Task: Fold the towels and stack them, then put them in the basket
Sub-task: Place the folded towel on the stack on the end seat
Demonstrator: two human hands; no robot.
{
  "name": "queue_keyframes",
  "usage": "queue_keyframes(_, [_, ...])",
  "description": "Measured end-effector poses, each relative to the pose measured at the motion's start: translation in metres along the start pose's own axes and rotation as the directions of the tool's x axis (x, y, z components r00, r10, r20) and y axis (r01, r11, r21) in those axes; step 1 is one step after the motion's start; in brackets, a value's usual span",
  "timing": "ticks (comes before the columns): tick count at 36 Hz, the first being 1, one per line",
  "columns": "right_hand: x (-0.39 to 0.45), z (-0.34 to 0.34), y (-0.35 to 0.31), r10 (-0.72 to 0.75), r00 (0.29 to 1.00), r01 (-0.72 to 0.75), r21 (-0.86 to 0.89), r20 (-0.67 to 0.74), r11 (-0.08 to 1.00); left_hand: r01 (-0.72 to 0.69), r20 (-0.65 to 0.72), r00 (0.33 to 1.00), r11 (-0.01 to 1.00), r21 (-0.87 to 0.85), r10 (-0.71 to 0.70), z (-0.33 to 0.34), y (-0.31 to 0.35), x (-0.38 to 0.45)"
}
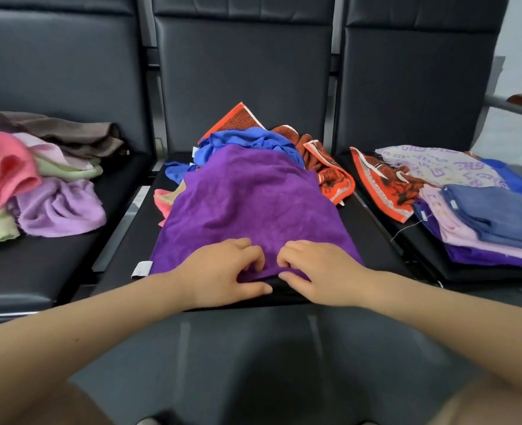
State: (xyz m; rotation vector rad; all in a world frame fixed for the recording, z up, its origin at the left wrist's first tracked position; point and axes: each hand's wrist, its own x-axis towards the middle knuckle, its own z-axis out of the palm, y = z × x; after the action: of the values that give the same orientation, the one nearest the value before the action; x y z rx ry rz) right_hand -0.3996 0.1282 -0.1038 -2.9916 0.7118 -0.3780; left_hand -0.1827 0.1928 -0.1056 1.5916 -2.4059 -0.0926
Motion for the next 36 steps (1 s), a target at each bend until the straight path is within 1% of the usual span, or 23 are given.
queue_keyframes(2, [0.005,-0.001,0.002,0.076,0.997,-0.076,0.060,0.004,0.995,-0.027,-0.025,0.999,0.997,0.079,0.029,0.003,0.000,0.000])
queue_keyframes(4, [0.008,-0.002,0.002,0.143,0.990,-0.141,0.111,-0.011,0.984,-0.028,-0.091,0.995,0.996,0.087,0.036,0.007,-0.001,0.002])
queue_keyframes(5, [0.010,-0.001,0.003,0.155,0.988,-0.151,0.108,-0.026,0.983,-0.017,-0.133,0.991,0.997,0.072,0.027,0.007,-0.003,0.003])
queue_keyframes(6, [0.009,-0.001,0.002,0.156,0.987,-0.153,0.073,-0.037,0.985,-0.008,-0.166,0.986,0.999,0.053,0.017,0.008,-0.004,0.005])
queue_keyframes(9, [0.010,0.000,-0.001,0.118,0.991,-0.124,-0.101,-0.065,0.987,0.026,-0.233,0.972,0.999,0.024,-0.020,0.004,-0.012,0.009])
queue_keyframes(10, [0.011,-0.001,-0.001,0.104,0.990,-0.115,-0.125,-0.093,0.986,0.029,-0.250,0.968,0.999,0.027,-0.021,0.001,-0.014,0.010])
queue_keyframes(11, [0.011,-0.002,-0.001,0.098,0.986,-0.115,-0.125,-0.135,0.985,0.029,-0.266,0.964,0.999,0.032,-0.020,-0.002,-0.015,0.011])
queue_keyframes(13, [0.015,-0.009,0.000,0.135,0.970,-0.159,-0.110,-0.203,0.981,0.034,-0.290,0.957,0.999,0.034,-0.022,-0.010,-0.017,0.014])
queue_keyframes(17, [0.018,-0.026,0.009,0.218,0.946,-0.252,-0.119,-0.241,0.960,0.057,-0.300,0.952,0.998,0.002,-0.053,-0.023,-0.019,0.012])
queue_keyframes(19, [0.016,-0.035,0.015,0.253,0.928,-0.292,-0.113,-0.275,0.950,0.057,-0.305,0.951,0.998,0.032,-0.045,-0.029,-0.021,0.010])
queue_keyframes(22, [0.009,-0.047,0.026,0.311,0.898,-0.349,-0.073,-0.311,0.934,0.059,-0.293,0.956,0.993,0.104,-0.026,-0.036,-0.031,0.006])
queue_keyframes(25, [-0.002,-0.058,0.037,0.349,0.877,-0.377,-0.022,-0.331,0.926,0.112,-0.273,0.958,0.990,0.081,-0.086,-0.043,-0.043,-0.001])
queue_keyframes(28, [-0.015,-0.063,0.044,0.411,0.848,-0.409,0.079,-0.335,0.909,0.187,-0.336,0.928,0.981,0.054,-0.159,-0.052,-0.049,-0.011])
queue_keyframes(31, [-0.025,-0.064,0.044,0.475,0.825,-0.444,0.168,-0.307,0.880,0.243,-0.386,0.892,0.970,-0.026,-0.234,-0.056,-0.051,-0.020])
queue_keyframes(34, [-0.032,-0.067,0.038,0.529,0.800,-0.458,0.283,-0.282,0.843,0.307,-0.357,0.868,0.939,-0.158,-0.344,-0.058,-0.039,-0.028])
queue_keyframes(36, [-0.035,-0.070,0.032,0.557,0.787,-0.445,0.380,-0.266,0.811,0.320,-0.338,0.865,0.926,-0.199,-0.372,-0.058,-0.031,-0.033])
